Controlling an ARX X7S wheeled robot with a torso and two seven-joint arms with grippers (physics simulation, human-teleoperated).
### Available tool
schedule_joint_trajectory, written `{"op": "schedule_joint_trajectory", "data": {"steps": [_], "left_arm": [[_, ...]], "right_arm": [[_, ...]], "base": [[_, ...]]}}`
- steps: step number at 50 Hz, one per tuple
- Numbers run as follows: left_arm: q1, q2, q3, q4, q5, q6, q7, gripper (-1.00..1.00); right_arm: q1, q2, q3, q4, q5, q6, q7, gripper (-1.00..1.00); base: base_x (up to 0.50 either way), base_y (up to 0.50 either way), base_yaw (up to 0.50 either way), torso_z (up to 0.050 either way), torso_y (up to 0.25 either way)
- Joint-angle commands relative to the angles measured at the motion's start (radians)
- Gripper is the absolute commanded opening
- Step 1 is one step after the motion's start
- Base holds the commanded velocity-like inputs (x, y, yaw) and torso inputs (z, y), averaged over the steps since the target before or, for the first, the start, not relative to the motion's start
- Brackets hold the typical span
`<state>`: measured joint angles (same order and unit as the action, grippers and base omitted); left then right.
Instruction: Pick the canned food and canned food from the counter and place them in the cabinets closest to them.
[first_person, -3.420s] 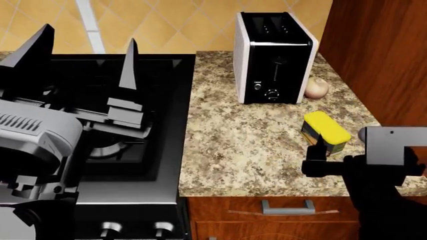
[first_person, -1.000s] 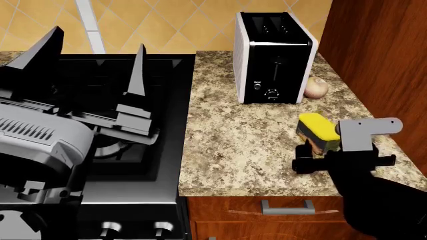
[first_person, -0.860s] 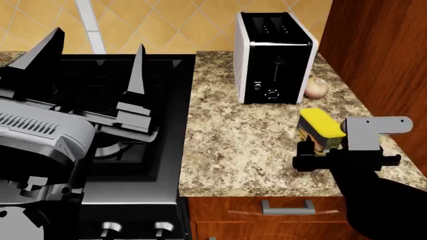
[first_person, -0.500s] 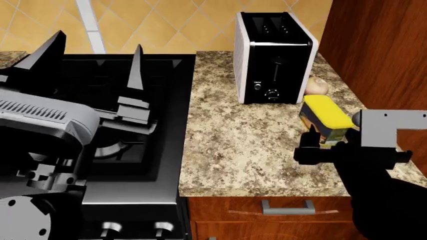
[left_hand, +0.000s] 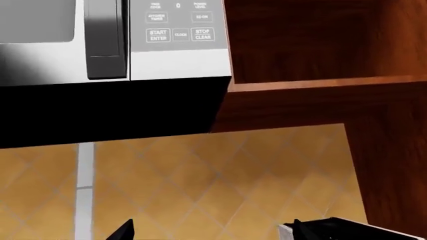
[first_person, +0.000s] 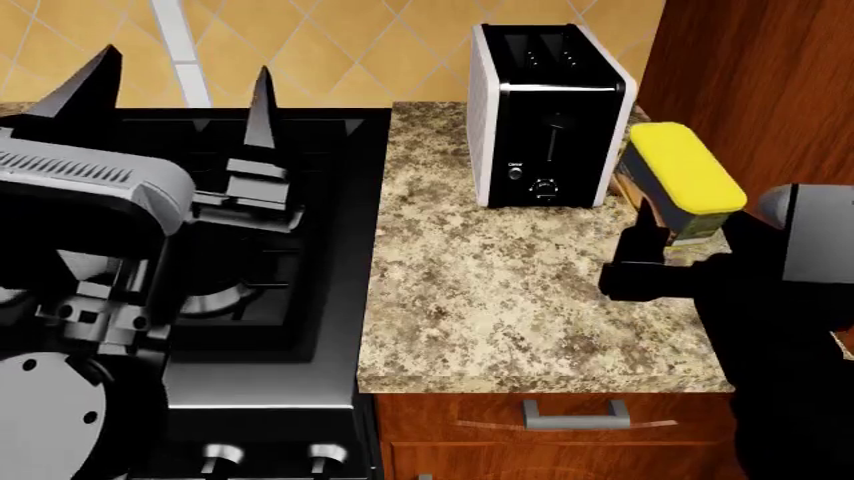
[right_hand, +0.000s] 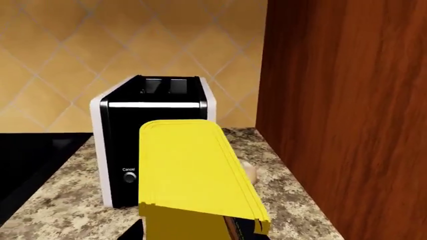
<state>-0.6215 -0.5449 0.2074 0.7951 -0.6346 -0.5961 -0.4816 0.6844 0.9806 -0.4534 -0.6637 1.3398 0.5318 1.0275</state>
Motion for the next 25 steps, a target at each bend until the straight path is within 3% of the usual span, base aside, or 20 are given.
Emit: {"op": "schedule_joint_trajectory", "data": {"steps": [1,10,25], "left_arm": [[-0.1,0.025,0.018,-0.109,0.01,-0.035,-0.002,1.0],[-0.275,0.082,0.068,-0.359,0.045,-0.061,0.047,1.0],[-0.639,0.255,0.128,-1.113,0.145,0.06,0.209,1.0]], "right_arm": [[0.077,0.019,0.034,-0.074,0.061,0.039,0.064,-1.0],[0.205,0.007,0.029,-0.103,0.157,0.101,0.119,-1.0],[0.48,-0.062,0.012,-0.045,0.312,0.194,0.191,-1.0]], "base": [[0.0,0.0,0.0,0.0,0.0],[0.0,0.0,0.0,0.0,0.001],[0.0,0.0,0.0,0.0,0.0]]}}
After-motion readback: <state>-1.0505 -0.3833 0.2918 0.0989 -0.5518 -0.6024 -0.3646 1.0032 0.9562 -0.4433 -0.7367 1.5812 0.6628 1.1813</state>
